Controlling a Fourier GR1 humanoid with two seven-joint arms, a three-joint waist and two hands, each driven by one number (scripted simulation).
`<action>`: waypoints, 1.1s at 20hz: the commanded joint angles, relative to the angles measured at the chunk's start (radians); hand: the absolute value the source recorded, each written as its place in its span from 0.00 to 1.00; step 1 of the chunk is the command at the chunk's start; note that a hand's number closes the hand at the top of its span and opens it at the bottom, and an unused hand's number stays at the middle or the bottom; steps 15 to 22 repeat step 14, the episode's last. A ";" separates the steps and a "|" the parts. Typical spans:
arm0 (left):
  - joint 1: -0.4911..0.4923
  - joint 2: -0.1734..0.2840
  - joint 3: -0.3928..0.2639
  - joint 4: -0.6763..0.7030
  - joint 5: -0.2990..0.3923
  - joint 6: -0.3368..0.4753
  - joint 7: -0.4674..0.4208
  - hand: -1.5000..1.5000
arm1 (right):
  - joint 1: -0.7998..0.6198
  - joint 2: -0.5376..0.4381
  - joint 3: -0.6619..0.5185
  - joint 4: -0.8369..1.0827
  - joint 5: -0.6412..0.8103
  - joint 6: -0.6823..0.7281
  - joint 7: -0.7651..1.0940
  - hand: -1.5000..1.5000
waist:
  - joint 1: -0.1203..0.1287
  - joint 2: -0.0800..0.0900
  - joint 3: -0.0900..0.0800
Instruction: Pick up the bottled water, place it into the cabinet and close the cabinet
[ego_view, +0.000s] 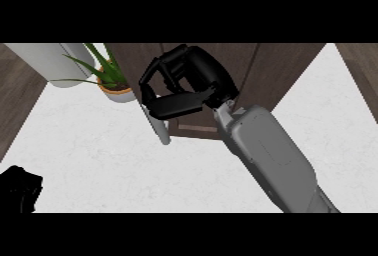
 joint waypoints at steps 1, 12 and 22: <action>0.035 0.006 0.002 -0.050 -0.009 -0.005 0.007 1.00 | -0.045 -0.056 -0.113 0.215 0.015 0.019 -0.090 1.00 | 0.008 0.030 0.005; -0.048 -0.002 0.002 -0.033 0.002 0.019 0.056 1.00 | -0.082 -0.118 -0.141 0.311 -0.014 0.127 -0.160 1.00 | 0.001 0.040 0.004; -0.057 -0.004 -0.009 -0.041 -0.002 0.028 0.070 1.00 | -0.079 -0.134 -0.151 0.319 -0.023 0.143 -0.163 1.00 | -0.005 0.042 0.004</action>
